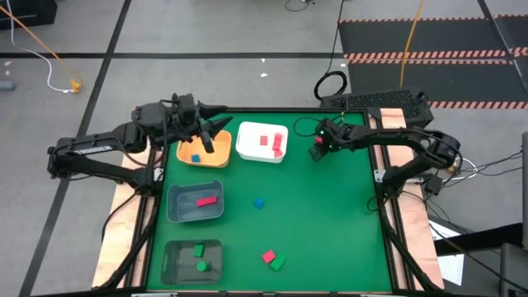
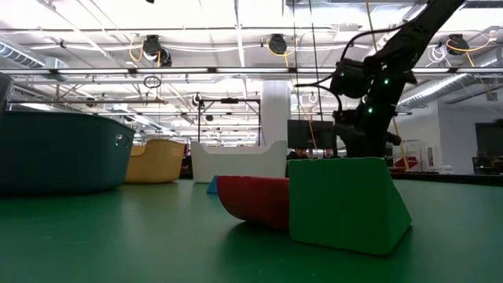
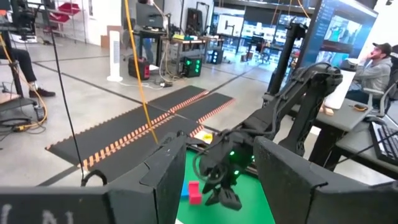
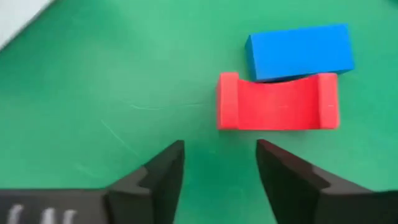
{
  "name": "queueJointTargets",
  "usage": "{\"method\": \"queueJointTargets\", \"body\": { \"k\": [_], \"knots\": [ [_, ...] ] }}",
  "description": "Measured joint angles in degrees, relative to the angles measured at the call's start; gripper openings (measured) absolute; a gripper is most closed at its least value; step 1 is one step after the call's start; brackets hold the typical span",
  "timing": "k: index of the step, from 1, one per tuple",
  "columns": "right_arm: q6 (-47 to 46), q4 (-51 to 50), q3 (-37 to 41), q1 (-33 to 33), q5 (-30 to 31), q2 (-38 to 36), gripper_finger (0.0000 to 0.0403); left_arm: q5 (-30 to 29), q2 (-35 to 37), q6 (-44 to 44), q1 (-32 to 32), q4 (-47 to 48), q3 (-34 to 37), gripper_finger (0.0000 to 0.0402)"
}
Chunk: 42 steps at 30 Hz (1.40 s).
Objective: Sort & place blocks by color
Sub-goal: Put the top red block into the grey bin
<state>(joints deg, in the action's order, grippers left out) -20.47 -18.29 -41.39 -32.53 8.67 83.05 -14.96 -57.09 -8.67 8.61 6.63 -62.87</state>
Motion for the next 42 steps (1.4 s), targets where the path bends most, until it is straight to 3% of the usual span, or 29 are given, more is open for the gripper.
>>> {"method": "queueJointTargets", "body": {
  "k": [9, 20, 28, 38, 42],
  "knots": [
    [-5.5, 0.7, 0.0, 0.0, 2.0, -3.7, 0.0289, 0.0, 1.3, 1.0, 1.4, 1.3, 0.0, 0.0191],
    [-5.5, 10.1, -0.1, 0.0, 5.0, 4.3, 0.0271, 0.0, 1.3, 1.1, 2.8, 1.4, 0.0, 0.0191],
    [-5.4, 10.9, -0.2, -0.1, 6.2, 7.7, 0.0211, 0.0, 1.3, 1.1, 2.7, 3.1, 0.0, 0.0191],
    [-5.5, 11.9, -0.3, -0.1, 6.7, 7.5, 0.0035, 0.0, 1.3, 3.7, 2.7, 3.1, 0.0, 0.0191],
    [-6.0, 11.4, -0.2, -0.1, 4.6, 6.5, 0.003, 0.0, 1.3, 3.7, 2.7, 3.1, 0.0, 0.0191]
  ]
}}
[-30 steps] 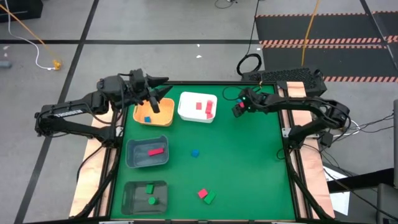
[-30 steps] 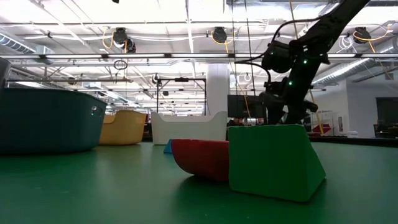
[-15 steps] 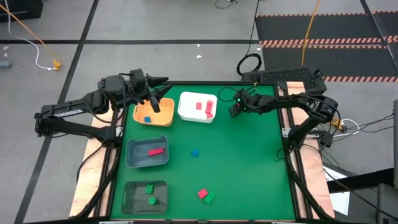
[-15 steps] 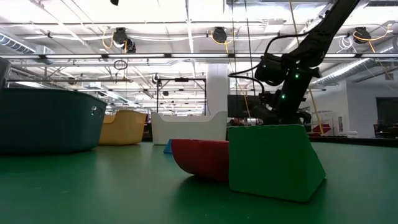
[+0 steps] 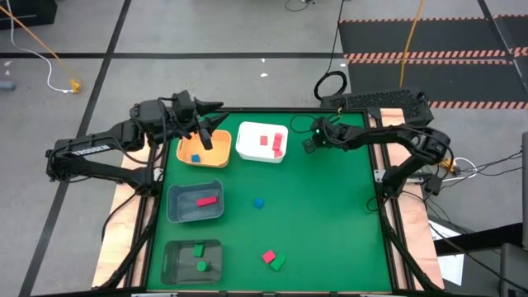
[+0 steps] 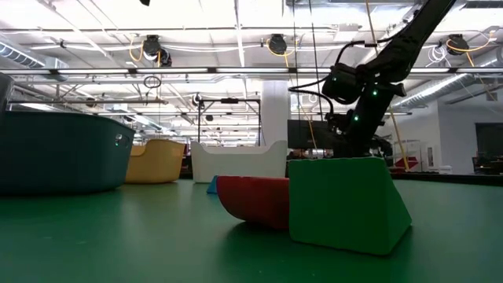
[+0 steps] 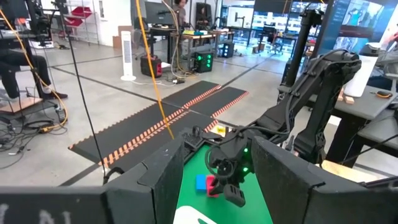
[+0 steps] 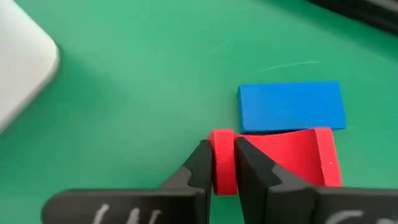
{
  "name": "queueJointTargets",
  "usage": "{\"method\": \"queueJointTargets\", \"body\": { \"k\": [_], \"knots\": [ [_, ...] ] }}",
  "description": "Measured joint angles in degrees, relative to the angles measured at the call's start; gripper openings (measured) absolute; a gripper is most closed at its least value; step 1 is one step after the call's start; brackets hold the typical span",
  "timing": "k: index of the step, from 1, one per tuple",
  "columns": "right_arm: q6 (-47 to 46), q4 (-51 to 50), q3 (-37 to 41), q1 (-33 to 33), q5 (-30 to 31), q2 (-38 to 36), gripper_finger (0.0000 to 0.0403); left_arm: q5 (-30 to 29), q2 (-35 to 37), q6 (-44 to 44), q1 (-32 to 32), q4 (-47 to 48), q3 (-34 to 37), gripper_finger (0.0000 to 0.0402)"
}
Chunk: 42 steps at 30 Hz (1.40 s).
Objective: Sort & place blocks by color
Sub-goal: Put the top red block into the grey bin
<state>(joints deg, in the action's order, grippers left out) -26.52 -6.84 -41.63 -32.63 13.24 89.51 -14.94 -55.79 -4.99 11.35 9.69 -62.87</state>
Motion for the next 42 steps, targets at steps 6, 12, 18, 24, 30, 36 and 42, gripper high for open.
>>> {"method": "queueJointTargets", "body": {
  "k": [6, 12, 18, 24, 30, 36, 42],
  "knots": [
    [-5.4, -1.2, 0.3, 0.0, -10.5, -6.4, 0.0021, 0.0, 0.0, -0.2, 0.0, 0.0, 0.0, 0.0191],
    [-9.7, -0.7, 0.3, 0.1, -18.0, -14.7, 0.0021, 0.0, -0.1, -0.3, 0.0, 2.4, 0.0, 0.0191],
    [-16.0, 6.3, 0.3, 0.2, -24.5, -21.3, 0.0021, -0.5, -2.9, 3.6, 0.0, 12.8, 0.0, 0.0191],
    [-26.7, 24.0, 0.2, 1.8, -28.6, -23.1, 0.0021, -3.6, -8.4, 12.3, 0.0, 13.8, 0.0, 0.0191],
    [-33.0, 36.9, 0.1, 6.2, -24.2, -22.5, 0.0021, -3.6, -12.7, 18.2, -0.7, 7.3, 0.0, 0.0191],
    [-33.3, 42.4, 0.1, 10.3, -17.0, -22.5, 0.0021, -4.0, -14.2, 28.1, -0.8, -1.8, 0.0, 0.0191],
    [-32.8, 45.8, 0.1, 13.4, -11.6, -22.5, 0.0021, -4.0, -15.6, 34.9, -0.8, -9.9, 0.0, 0.0192]
  ]
}}
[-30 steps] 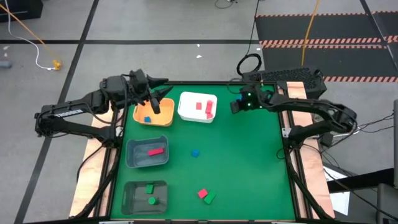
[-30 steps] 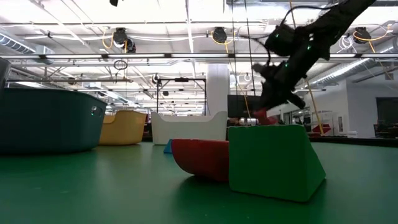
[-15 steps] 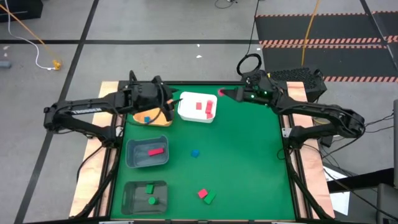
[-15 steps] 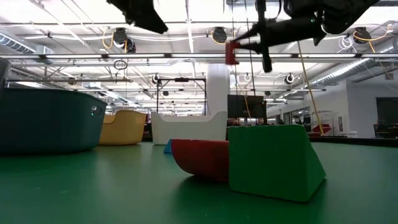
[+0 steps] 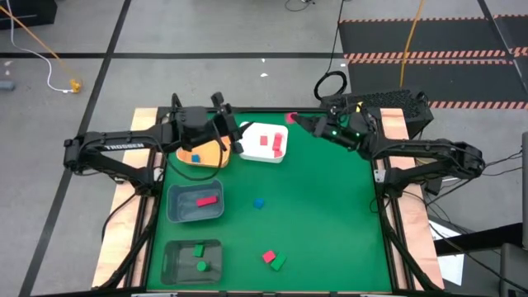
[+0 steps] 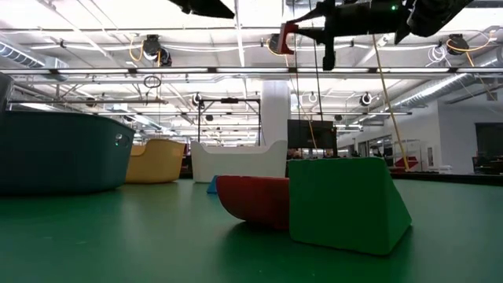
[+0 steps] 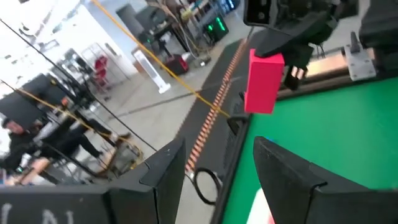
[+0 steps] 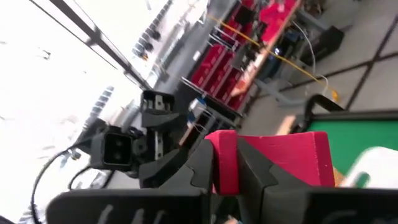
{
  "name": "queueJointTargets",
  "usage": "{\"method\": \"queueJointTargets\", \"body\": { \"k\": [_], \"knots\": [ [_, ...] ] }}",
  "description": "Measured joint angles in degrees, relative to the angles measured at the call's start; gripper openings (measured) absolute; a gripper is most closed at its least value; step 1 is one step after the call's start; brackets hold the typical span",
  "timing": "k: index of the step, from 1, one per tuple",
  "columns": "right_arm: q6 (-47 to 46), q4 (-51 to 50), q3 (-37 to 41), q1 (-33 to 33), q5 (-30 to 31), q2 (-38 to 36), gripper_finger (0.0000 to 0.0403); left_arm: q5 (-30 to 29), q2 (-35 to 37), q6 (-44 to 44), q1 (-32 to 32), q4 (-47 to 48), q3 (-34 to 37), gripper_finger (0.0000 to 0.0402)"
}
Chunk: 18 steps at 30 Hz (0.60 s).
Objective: Sort & place blocks by color
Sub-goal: Put the top red block into the grey bin
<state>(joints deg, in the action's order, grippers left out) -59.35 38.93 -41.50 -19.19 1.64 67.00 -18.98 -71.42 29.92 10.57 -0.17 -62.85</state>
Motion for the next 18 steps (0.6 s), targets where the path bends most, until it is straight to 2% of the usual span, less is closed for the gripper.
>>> {"method": "queueJointTargets", "body": {
  "k": [4, 8, 15, 18],
  "knots": [
    [0.4, 3.4, 0.0, 1.4, 3.0, 0.0, 0.0021, 1.3, -1.1, -0.4, -0.4, -3.5, 0.0, 0.0192],
    [1.2, 4.5, -2.4, 2.4, 3.1, 1.7, 0.0021, 4.0, -2.5, -0.2, -0.6, -7.6, -0.1, 0.02],
    [5.0, 4.7, -9.2, 3.3, 2.3, 7.0, 0.0021, 4.0, -4.0, 1.6, -1.0, -11.8, 0.0, 0.0233],
    [4.6, 4.7, -11.7, 3.2, -0.6, 9.4, 0.0021, 4.0, -3.9, 2.8, -1.3, -13.0, 0.0, 0.0242]
  ]
}}
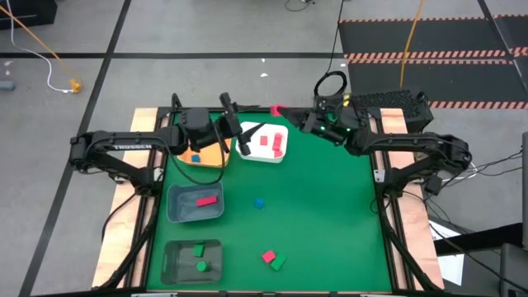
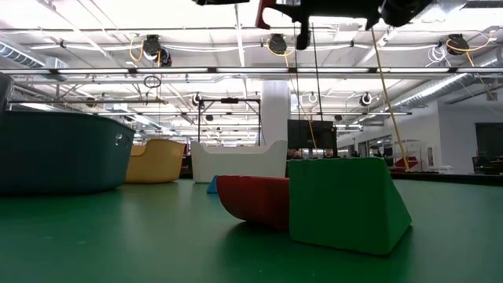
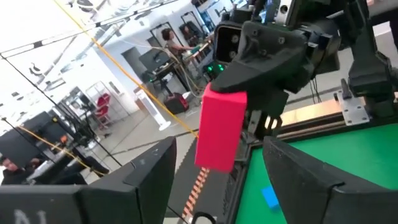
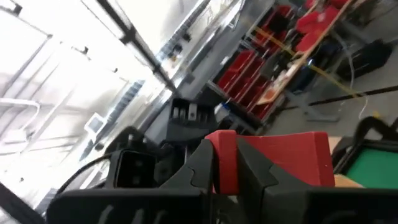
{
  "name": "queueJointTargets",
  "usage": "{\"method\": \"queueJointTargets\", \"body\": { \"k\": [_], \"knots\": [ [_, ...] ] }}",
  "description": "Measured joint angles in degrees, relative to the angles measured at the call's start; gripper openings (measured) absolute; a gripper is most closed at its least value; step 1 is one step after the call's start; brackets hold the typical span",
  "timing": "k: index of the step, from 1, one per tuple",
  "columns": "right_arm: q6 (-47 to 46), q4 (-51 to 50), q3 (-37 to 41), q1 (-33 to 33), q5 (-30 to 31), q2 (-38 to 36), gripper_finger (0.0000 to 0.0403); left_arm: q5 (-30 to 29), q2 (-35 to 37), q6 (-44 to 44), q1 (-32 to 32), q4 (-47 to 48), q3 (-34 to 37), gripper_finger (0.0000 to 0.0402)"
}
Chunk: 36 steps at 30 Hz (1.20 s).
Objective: Sort & place blocks by color
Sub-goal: Put the top red block into the grey bin
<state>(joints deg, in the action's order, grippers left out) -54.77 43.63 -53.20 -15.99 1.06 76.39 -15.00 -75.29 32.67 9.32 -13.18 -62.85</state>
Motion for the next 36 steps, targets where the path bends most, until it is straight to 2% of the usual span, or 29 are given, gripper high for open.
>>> {"method": "queueJointTargets", "body": {
  "k": [13, 19, 24, 29, 32, 36],
  "knots": [
    [-1.5, -0.6, -9.7, 0.0, -10.3, 10.2, 0.0021, 0.1, 0.0, 0.2, -0.5, -0.4, 0.0, 0.0249],
    [-1.0, -0.3, -10.7, -0.2, -10.4, 10.9, 0.0021, 0.0, 0.0, 1.1, -0.5, 2.0, 0.0, 0.0236],
    [-0.9, -0.2, -10.7, -0.1, -10.5, 10.9, 0.0021, -1.1, 0.0, 3.2, -0.5, 3.0, 0.0, 0.02],
    [-0.4, -0.3, -10.7, -0.2, -11.6, 10.9, 0.0021, -1.7, 0.0, 3.1, -0.5, 2.5, 0.0, 0.0131],
    [0.2, -0.3, -10.7, -0.2, -11.7, 10.8, 0.0046, -1.7, 0.0, 3.2, -0.5, 2.5, 0.0, 0.0131],
    [1.0, 0.0, -10.7, -1.2, -15.4, 10.8, 0.0123, -1.6, 0.0, 2.9, -0.6, 2.5, 0.0, 0.0131]
  ]
}}
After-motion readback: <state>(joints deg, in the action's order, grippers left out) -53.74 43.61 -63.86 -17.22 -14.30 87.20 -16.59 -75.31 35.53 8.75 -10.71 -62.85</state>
